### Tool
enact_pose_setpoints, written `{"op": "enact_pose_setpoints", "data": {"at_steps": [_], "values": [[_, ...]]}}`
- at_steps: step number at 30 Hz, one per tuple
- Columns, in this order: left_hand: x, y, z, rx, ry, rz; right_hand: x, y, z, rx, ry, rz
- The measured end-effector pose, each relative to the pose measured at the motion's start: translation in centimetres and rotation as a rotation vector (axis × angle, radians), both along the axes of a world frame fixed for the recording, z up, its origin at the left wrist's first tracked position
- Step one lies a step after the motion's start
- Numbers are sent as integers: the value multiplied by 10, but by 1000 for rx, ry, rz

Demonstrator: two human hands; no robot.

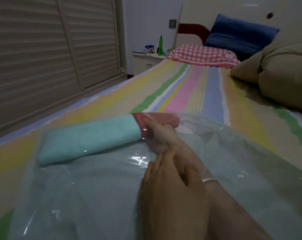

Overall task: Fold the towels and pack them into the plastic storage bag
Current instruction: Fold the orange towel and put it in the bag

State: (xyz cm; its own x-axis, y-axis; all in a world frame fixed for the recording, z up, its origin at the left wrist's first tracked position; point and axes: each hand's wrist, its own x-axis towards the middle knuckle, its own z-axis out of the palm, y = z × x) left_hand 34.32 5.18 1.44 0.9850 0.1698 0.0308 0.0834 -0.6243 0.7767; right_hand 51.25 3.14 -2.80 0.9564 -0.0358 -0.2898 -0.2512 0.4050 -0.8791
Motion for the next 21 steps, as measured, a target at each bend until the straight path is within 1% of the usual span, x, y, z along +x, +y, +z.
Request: {"op": "enact_pose_setpoints", "data": {"at_steps": [2,5,9,10,11,12,13,15,18,20,21], "values": [[-1,2,3,-60,-41,0,-7,-16,8,-196,-14,38],[0,5,5,-167,-65,-9,-23,-42,22,-338,12,109],[1,8,6,-197,-86,-12,-63,-71,30,-602,14,80],[3,9,5,-187,-74,-18,-80,-77,28,-621,-8,47],[5,10,3,-177,-54,-25,-98,-82,22,-594,-50,-2],[6,11,1,-167,-39,-29,-113,-87,14,-606,-130,-46],[6,10,0,-157,-34,-35,-129,-94,5,-712,-231,-72],[3,7,-3,-112,-27,-44,-161,-111,-10,-1013,-421,-99],[-21,-3,-9,55,-74,-73,-221,-143,-22,-1374,-660,-154],[-46,-14,-11,183,-107,-106,-264,-158,-24,-1548,-682,-103],[-62,-21,-10,228,-122,-127,-285,-165,-24,-1588,-667,-68]]}}
